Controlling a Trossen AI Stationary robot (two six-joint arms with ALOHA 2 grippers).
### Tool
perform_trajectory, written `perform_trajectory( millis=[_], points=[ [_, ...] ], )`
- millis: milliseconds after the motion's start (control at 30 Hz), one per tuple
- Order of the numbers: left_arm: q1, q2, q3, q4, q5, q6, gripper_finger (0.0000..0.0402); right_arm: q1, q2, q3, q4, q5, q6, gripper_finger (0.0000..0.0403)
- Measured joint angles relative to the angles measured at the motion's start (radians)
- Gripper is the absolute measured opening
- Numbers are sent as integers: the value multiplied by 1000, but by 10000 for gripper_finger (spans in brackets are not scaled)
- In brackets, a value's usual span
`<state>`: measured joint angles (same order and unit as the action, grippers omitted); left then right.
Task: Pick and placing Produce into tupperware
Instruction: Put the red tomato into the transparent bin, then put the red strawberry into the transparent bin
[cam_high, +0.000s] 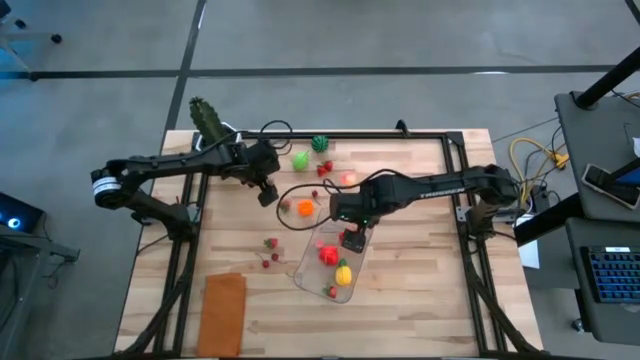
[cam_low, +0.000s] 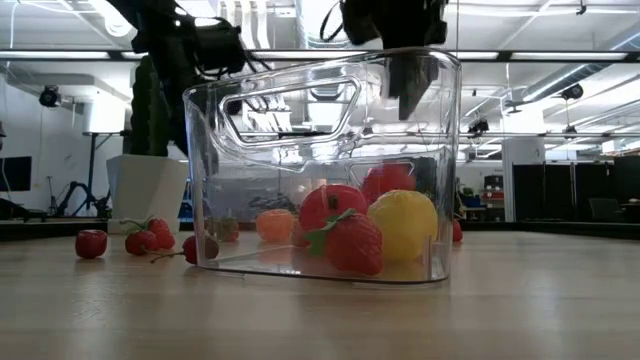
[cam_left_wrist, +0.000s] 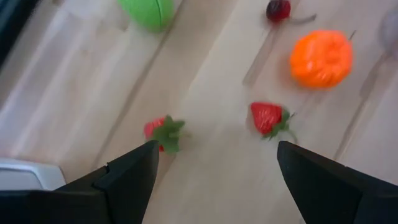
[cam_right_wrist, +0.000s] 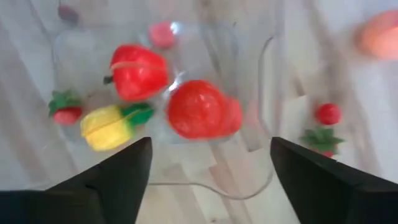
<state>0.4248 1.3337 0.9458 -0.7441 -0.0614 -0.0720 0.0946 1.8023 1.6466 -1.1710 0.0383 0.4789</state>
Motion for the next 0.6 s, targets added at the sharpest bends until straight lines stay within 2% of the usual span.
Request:
perform_trajectory(
  millis=[167, 367, 600],
  points=[
    [-2, -1, -64, 3, 1, -27, 311, 17, -51, 0, -10, 97, 58, 366],
    [-4, -25, -87, 34, 1, -33, 311, 23, -160, 0, -24, 327, 194, 368],
    [46, 25, -58, 55, -8, -149, 311, -17, -289, 0, -46, 423, 337, 368]
  ],
)
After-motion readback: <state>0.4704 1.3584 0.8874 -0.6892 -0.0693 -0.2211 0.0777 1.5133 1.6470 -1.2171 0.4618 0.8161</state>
